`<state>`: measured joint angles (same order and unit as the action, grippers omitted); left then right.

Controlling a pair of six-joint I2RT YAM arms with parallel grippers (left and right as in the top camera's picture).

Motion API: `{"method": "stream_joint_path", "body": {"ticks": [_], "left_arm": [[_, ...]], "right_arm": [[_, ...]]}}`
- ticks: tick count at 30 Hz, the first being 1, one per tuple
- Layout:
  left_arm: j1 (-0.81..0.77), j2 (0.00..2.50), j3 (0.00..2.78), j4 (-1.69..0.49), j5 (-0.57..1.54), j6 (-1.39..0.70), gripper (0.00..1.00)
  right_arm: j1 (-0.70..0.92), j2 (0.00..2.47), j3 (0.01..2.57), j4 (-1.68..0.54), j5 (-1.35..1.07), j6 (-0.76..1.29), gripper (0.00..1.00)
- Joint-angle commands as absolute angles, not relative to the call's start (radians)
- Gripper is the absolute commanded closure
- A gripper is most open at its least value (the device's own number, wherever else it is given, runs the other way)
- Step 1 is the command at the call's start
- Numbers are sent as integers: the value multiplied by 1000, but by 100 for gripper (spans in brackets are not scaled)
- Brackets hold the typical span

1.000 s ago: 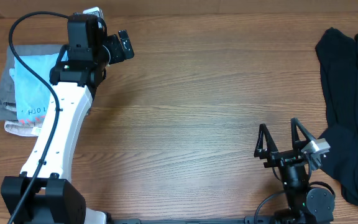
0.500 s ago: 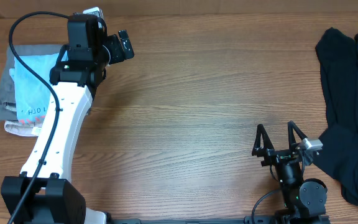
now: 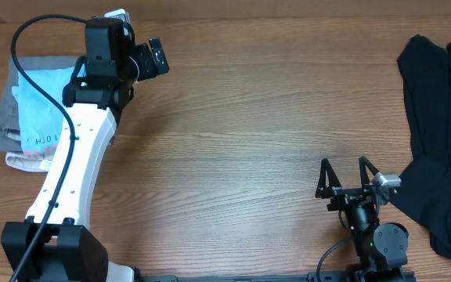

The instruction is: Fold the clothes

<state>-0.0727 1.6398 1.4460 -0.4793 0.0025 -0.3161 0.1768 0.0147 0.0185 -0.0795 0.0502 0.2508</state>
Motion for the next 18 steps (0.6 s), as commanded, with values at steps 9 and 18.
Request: {"method": "stream_joint_path", "body": {"ticks": [9,18], "left_arm": [[-78,1649,1444,-476,-10,-322,0],[-78,1649,1444,-476,-10,-322,0]], "right_arm": [[173,4,8,-77,62,182,0],[173,4,8,-77,62,182,0]]}}
